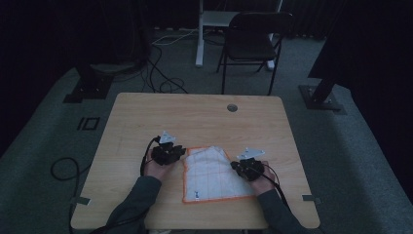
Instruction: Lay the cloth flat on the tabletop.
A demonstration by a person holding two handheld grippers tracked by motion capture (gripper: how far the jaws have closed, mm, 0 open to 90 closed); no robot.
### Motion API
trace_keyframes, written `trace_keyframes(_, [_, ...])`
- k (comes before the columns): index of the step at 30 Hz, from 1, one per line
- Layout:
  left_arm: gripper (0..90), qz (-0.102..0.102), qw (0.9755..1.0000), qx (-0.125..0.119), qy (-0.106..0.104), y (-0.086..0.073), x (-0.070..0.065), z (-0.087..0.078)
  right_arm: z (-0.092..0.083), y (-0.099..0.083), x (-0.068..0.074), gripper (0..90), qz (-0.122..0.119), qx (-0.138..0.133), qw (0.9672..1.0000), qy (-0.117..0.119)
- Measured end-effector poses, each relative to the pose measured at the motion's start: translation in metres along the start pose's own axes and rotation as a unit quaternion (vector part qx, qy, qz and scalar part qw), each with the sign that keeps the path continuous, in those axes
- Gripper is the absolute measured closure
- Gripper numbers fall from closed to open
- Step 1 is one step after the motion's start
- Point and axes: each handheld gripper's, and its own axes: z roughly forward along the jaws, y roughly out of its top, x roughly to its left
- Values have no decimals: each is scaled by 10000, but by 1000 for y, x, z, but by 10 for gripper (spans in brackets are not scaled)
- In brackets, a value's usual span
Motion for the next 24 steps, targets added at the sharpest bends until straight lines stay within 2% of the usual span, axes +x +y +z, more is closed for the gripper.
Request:
trace_keyframes(6, [680,71,9997,208,52,12,-1,25,0,0,0,875,8,-13,10000,15])
trace_keyframes(8, [652,29,9996,290,5,13,-1,33,0,0,0,875,1,-22,10000,14])
trace_keyframes(9, [636,56,9993,361,99,13,-2,38,0,0,0,875,0,-24,10000,16])
trace_keyframes(15, [592,75,9979,625,147,14,-8,52,-1,0,0,875,-3,-40,10000,19])
trace_keyframes(17, [649,123,9967,778,217,16,-10,51,-1,0,0,875,-27,-42,10000,11])
trace_keyframes(20, [847,248,9959,851,204,16,-9,49,-2,0,1,875,-29,-64,10000,4])
trace_keyframes(21, [856,344,9954,850,281,15,-8,47,-3,0,1,875,-18,-85,10000,20])
trace_keyframes(24, [874,359,9956,748,442,15,-3,39,-6,1,2,875,15,-152,9999,41])
